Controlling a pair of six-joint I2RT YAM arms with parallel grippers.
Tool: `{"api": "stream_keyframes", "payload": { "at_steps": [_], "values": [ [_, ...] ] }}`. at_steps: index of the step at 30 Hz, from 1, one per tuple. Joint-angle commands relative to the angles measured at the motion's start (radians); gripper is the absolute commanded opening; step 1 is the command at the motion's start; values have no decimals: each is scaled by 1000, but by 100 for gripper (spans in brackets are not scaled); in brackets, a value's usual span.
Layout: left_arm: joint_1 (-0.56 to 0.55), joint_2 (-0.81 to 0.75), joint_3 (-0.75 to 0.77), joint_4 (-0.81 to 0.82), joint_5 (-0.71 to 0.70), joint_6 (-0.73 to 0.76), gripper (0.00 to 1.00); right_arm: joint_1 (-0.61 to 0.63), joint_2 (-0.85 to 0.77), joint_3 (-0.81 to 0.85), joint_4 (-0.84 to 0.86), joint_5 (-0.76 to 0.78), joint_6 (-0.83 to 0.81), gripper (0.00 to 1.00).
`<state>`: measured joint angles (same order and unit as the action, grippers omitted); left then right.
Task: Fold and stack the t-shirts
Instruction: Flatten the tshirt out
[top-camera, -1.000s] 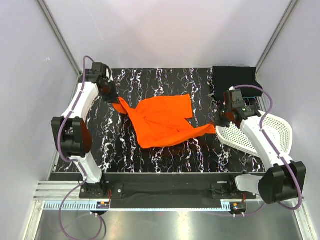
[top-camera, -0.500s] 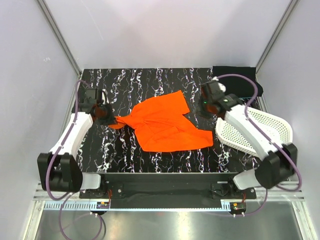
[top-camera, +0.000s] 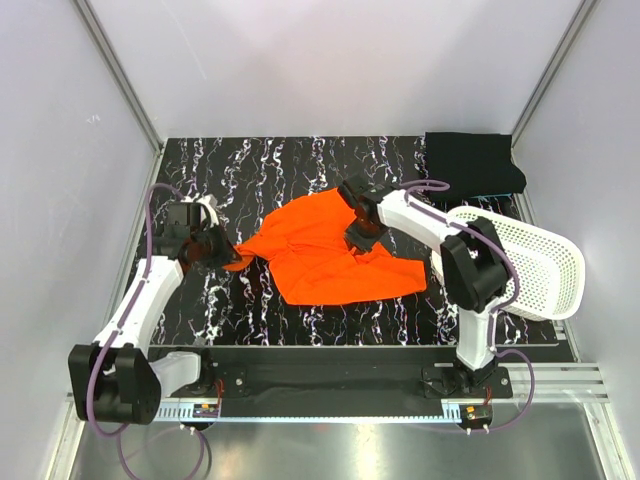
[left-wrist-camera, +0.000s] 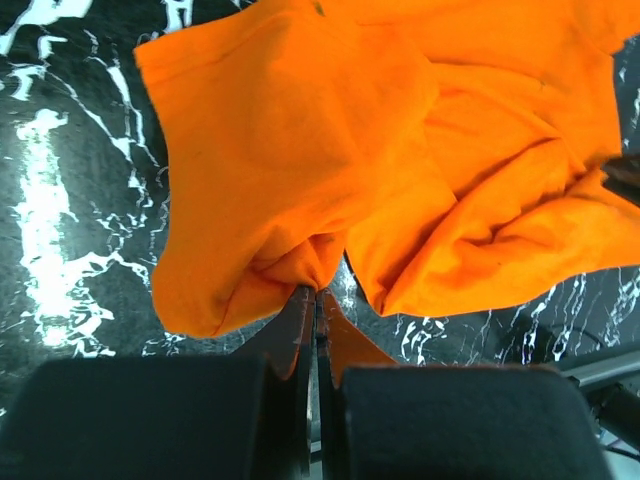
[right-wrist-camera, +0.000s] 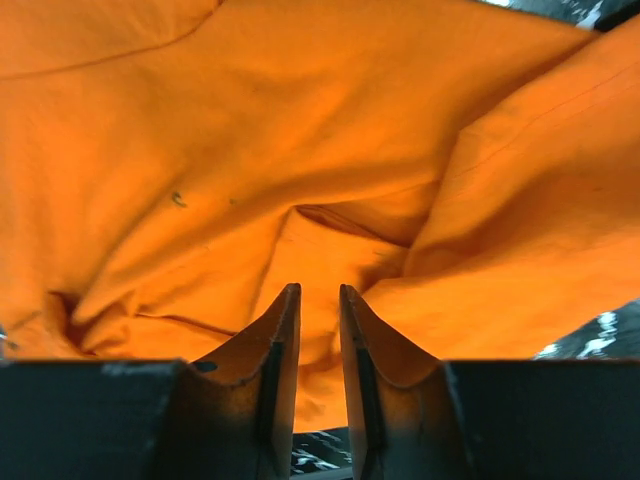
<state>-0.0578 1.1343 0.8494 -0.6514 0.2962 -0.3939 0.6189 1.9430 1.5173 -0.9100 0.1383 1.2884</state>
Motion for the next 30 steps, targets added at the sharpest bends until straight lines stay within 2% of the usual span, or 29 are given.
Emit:
{"api": "stream_keyframes", "payload": {
  "at_steps": [1, 11, 30],
  "values": [
    [-4, -41, -24, 101, 66, -8, 0, 10, 33, 79, -64, 17, 132, 30],
    [-4, -39, -38, 131, 132, -14, 0, 25, 96, 92, -101, 11, 223, 32],
    [-4, -62, -46, 139, 132, -13, 0, 27, 195, 162, -81, 55, 203, 34]
  ]
}}
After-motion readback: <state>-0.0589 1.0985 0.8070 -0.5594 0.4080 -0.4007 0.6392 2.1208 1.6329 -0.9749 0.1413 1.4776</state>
